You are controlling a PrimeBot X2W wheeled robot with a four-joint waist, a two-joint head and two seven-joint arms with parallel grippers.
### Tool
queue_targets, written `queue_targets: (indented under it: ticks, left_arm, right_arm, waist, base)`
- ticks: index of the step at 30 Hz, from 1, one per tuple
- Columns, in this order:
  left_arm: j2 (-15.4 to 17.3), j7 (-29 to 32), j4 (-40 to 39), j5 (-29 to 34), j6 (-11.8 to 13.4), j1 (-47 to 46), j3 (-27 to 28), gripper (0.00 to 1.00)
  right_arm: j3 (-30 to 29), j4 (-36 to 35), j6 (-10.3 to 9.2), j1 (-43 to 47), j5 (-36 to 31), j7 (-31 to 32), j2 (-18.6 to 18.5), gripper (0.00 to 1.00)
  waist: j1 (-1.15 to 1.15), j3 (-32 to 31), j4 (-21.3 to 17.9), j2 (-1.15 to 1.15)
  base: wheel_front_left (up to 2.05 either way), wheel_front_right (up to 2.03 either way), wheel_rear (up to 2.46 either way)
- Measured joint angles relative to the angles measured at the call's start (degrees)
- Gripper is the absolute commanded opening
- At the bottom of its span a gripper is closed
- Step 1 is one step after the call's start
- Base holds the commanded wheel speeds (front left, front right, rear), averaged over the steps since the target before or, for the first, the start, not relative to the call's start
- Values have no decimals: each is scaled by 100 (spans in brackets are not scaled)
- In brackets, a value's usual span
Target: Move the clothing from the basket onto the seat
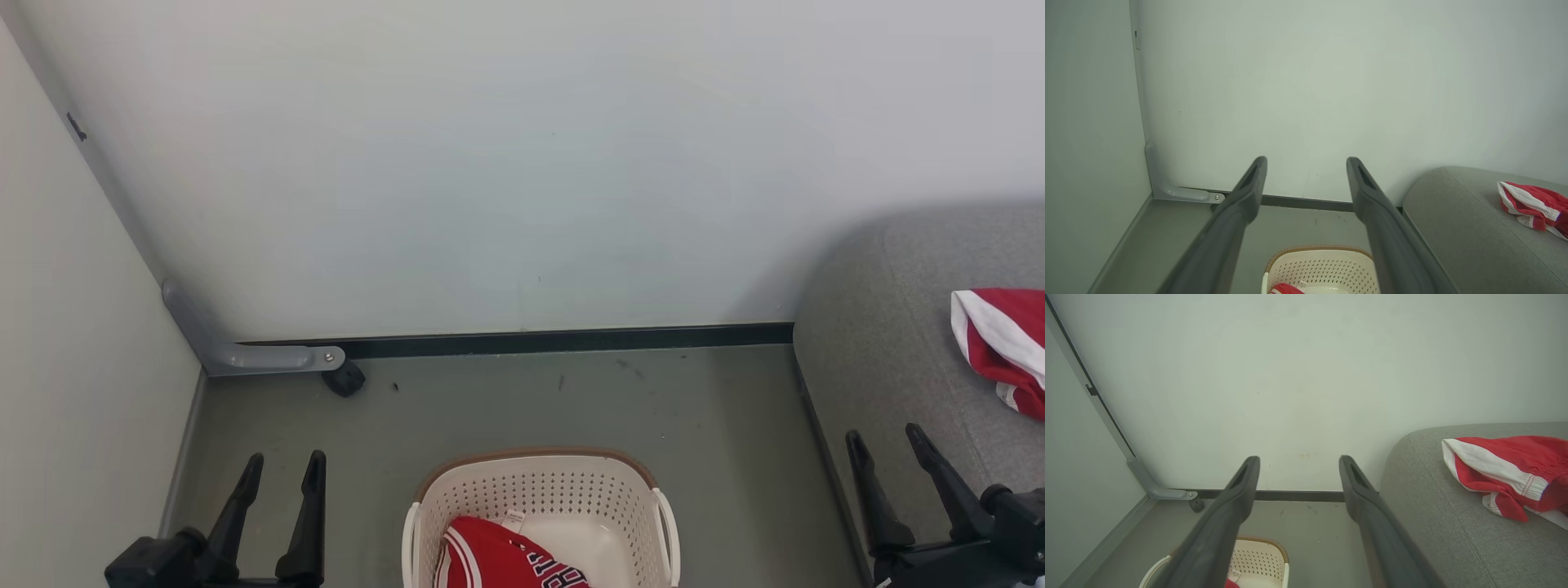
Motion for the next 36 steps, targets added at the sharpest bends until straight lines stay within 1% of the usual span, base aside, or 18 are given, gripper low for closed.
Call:
queue_targets:
  ticks: [13,17,22,28,29,31,36]
  left_arm:
    - [-51,-29,-66,37,1,3,31,100]
    - [-67,-30,-136,55,43,2,29,100]
    - [-83,-30,-185,205,41,-60,-63,100]
    - [-75,-18,-159,212,31,-255,-75,100]
    - [-71,21,-149,212,-16,-291,-81,100]
    - [-73,47,-115,220,-16,-386,-131,100]
    - [-74,185,-13,254,-118,-680,-213,100]
  right_arm:
    - [1,-57,0,0,-116,-1,108,100]
    - [-37,-100,1,-12,-159,-1,102,100]
    - [-92,-165,12,-55,-210,-2,86,100]
    - [-99,-214,34,-226,-246,-2,91,100]
    - [-107,-222,34,-235,-267,-2,91,100]
    - [-118,-232,34,-242,-270,-2,94,100]
    - [-143,-314,49,-377,-318,-2,131,100]
  waist:
    - [0,70,-61,0]
    - [0,155,-103,0]
    - [0,333,-144,0]
    - [1,604,-215,0]
    - [1,653,-231,0]
    - [1,749,-262,0]
    - [1,1006,-350,0]
  base:
    - [0,0,0]
    - [0,0,0]
    - [0,0,0]
    - [0,0,0]
    - [0,0,0]
    - [0,0,0]
    - [0,0,0]
